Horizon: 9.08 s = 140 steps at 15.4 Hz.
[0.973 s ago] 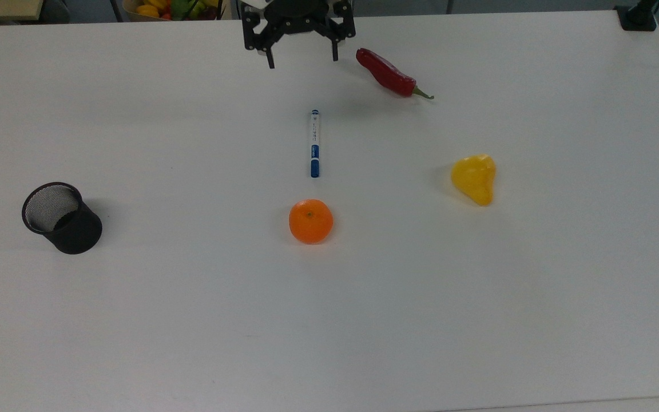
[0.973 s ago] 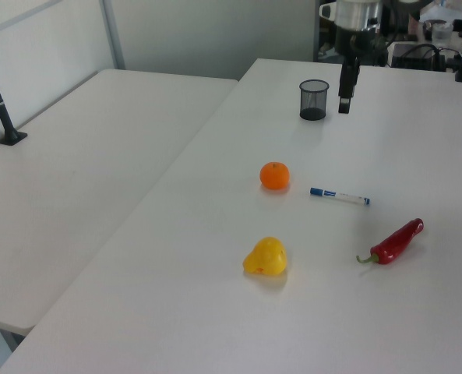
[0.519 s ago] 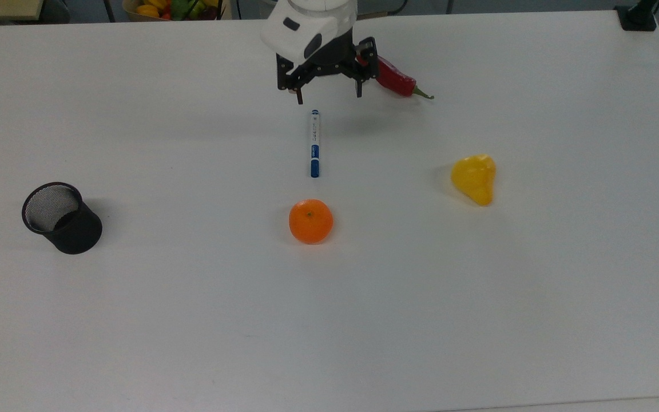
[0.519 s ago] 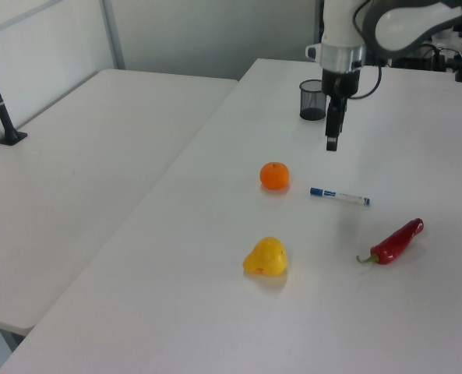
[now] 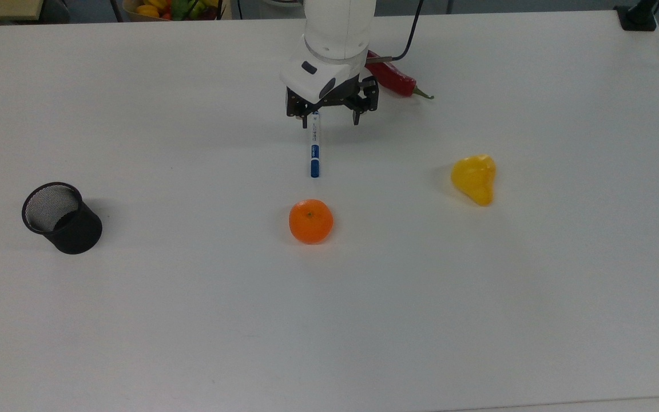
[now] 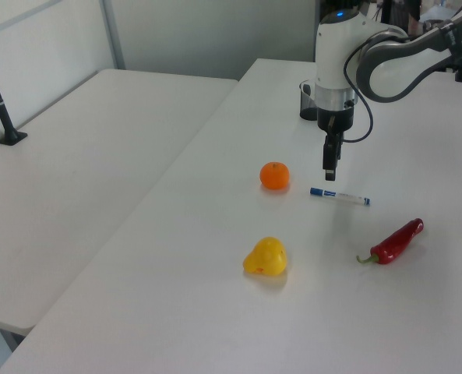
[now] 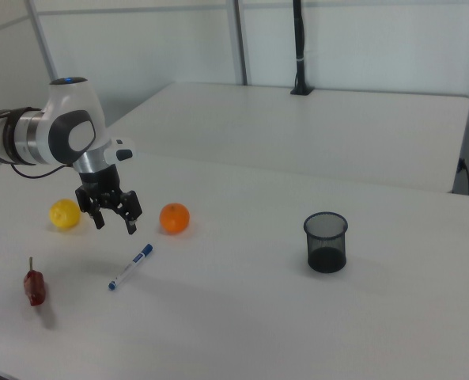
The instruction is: Place marker
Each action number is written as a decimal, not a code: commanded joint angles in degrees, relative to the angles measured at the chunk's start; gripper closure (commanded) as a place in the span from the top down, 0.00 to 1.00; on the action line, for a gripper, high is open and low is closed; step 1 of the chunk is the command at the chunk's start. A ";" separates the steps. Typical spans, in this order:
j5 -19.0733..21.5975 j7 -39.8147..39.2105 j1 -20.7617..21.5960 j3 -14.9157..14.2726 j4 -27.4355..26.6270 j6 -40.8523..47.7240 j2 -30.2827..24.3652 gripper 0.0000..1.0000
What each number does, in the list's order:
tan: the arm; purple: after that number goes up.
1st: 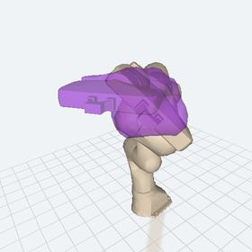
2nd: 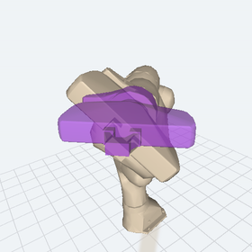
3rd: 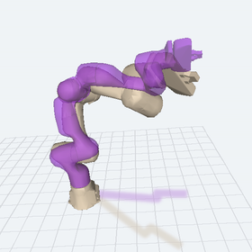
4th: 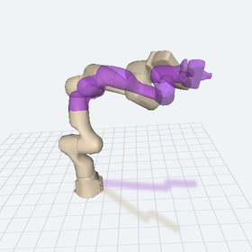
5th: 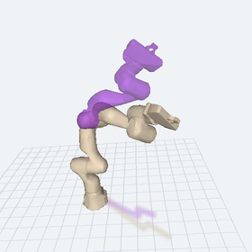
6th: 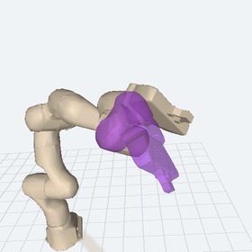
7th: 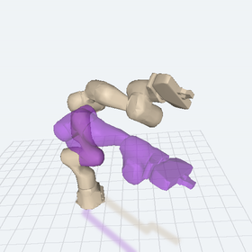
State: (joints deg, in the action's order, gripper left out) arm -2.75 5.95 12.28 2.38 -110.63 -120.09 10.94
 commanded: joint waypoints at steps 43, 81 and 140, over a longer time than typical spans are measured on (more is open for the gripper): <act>-5.69 2.05 -2.88 0.17 -1.97 -3.76 -0.30 0.00; 5.04 0.46 -14.56 -18.81 9.91 -45.47 4.43 0.00; 6.18 4.15 -17.21 -1.68 19.31 24.54 -12.69 1.00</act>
State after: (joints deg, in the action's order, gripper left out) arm 1.77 8.80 -5.02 -1.55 -93.38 -101.34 -1.26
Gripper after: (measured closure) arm 0.000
